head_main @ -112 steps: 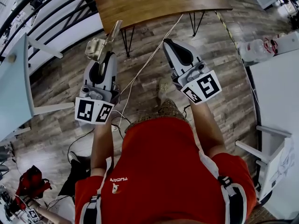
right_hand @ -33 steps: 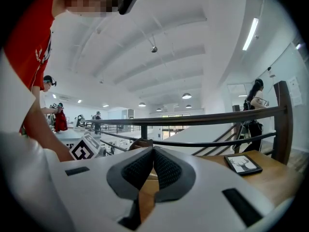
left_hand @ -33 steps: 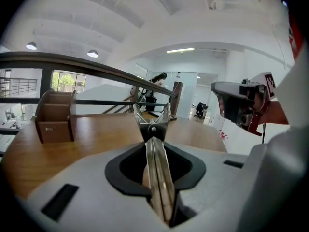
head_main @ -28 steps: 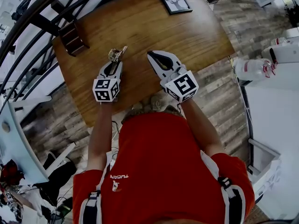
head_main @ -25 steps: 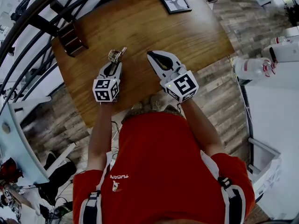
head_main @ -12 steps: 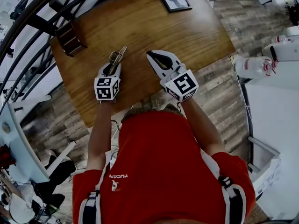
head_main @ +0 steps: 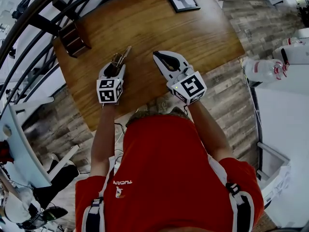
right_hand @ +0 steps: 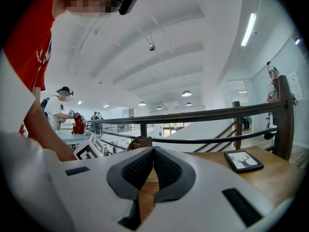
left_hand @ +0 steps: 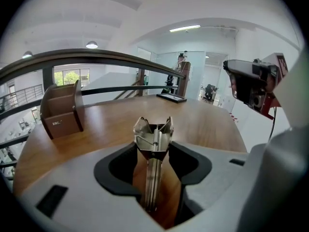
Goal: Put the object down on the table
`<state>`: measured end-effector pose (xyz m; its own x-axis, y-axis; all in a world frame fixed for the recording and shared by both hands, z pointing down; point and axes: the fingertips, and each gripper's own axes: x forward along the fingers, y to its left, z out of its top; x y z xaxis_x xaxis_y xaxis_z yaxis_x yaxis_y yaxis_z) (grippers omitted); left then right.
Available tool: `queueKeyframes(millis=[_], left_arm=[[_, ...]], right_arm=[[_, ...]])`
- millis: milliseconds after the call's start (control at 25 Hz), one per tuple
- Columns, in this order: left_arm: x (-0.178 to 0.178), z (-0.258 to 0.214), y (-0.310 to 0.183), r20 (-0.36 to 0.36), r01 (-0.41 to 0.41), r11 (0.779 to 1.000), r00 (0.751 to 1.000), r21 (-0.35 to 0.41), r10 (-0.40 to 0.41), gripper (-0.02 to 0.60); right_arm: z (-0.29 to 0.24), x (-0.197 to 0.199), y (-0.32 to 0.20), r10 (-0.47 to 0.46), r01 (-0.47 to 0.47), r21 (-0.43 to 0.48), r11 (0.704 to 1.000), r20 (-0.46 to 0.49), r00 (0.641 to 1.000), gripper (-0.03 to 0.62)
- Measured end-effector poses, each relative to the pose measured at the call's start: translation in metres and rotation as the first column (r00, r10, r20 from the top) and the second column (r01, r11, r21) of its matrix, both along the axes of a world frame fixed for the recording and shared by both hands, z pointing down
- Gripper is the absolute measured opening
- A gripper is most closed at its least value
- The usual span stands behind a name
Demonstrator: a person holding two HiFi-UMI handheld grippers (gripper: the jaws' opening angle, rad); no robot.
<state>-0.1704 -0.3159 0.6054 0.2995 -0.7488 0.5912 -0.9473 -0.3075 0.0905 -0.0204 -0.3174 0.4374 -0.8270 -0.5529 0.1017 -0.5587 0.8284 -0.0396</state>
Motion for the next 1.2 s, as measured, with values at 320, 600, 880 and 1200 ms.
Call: queueKeyframes(millis=[320,600,880,1200], left_arm=[[-0.023,-0.001,0.003,0.017,0.078,0.997,0.997,0.006,-0.078,0.218],[-0.029,-0.021,0.002,0.001,0.107,0.991,0.994,0.077,-0.108,0.216],[-0.021,-0.096,-0.001,-0.087,0.124,0.947,0.991,0.296,-0.103,0.191],[0.001,-0.174,0.010,-0.168,0.108,0.881,0.985,0.460,-0.033,0.063]], right_arm=[[-0.001,-0.004,0.001,-0.014,0.014,0.003,1.000,0.001,1.000,0.025],[-0.004,-0.005,0.002,-0.025,0.024,0.005,1.000,0.007,1.000,0.025],[-0.014,-0.009,0.003,-0.034,0.033,0.012,0.999,0.040,0.999,0.025],[-0.035,-0.008,0.011,-0.041,0.038,0.027,0.999,0.101,0.994,0.025]])
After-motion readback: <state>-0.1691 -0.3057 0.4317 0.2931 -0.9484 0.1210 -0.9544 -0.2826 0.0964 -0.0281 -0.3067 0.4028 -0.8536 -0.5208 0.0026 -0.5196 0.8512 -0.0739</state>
